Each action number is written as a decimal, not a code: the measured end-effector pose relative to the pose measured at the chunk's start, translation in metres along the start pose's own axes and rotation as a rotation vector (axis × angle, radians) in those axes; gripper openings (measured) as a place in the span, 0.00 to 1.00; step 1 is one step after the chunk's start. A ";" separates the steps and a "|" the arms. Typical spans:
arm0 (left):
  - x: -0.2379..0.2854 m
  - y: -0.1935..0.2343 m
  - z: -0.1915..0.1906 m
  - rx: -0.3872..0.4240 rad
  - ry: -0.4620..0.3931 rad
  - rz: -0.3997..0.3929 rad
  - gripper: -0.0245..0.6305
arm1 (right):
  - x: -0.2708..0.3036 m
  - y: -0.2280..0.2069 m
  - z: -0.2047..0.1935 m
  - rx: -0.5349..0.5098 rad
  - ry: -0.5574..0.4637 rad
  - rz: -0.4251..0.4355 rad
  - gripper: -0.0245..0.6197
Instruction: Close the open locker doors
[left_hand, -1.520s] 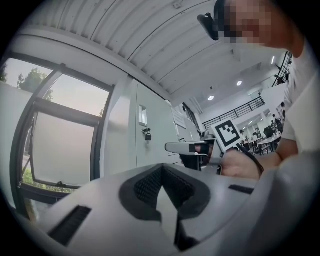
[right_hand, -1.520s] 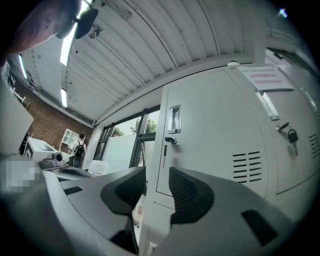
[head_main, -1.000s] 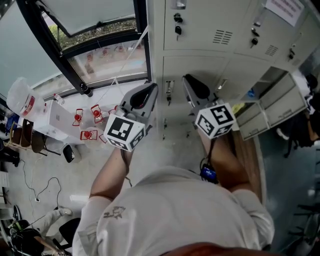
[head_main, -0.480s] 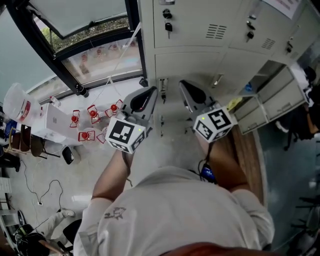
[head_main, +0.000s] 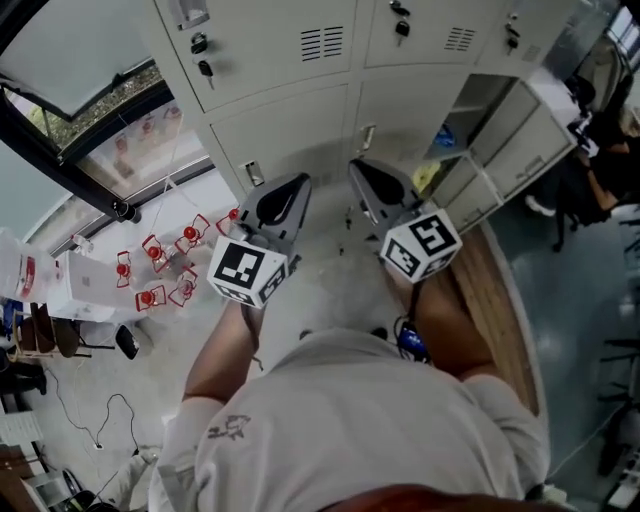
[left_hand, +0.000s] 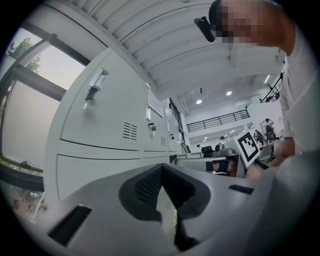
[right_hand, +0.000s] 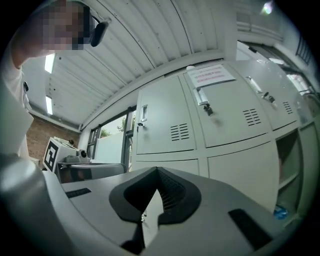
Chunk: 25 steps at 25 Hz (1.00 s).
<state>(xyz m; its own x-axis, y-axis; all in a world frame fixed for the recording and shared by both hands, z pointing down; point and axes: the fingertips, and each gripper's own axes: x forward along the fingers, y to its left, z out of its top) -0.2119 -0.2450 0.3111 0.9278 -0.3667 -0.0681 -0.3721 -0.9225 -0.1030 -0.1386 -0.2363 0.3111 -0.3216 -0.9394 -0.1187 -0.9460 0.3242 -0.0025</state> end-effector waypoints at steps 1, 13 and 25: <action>0.012 -0.009 0.000 -0.005 -0.001 -0.013 0.03 | -0.009 -0.010 0.001 -0.001 0.004 -0.009 0.04; 0.144 -0.144 0.008 0.001 -0.016 -0.174 0.03 | -0.142 -0.141 0.017 -0.007 0.003 -0.145 0.04; 0.238 -0.265 0.002 0.003 -0.007 -0.330 0.03 | -0.254 -0.231 0.012 0.011 0.023 -0.271 0.04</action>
<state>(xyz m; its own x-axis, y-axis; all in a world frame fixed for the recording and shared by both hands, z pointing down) 0.1077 -0.0875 0.3198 0.9982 -0.0475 -0.0373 -0.0517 -0.9910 -0.1234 0.1619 -0.0715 0.3298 -0.0574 -0.9943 -0.0899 -0.9972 0.0614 -0.0424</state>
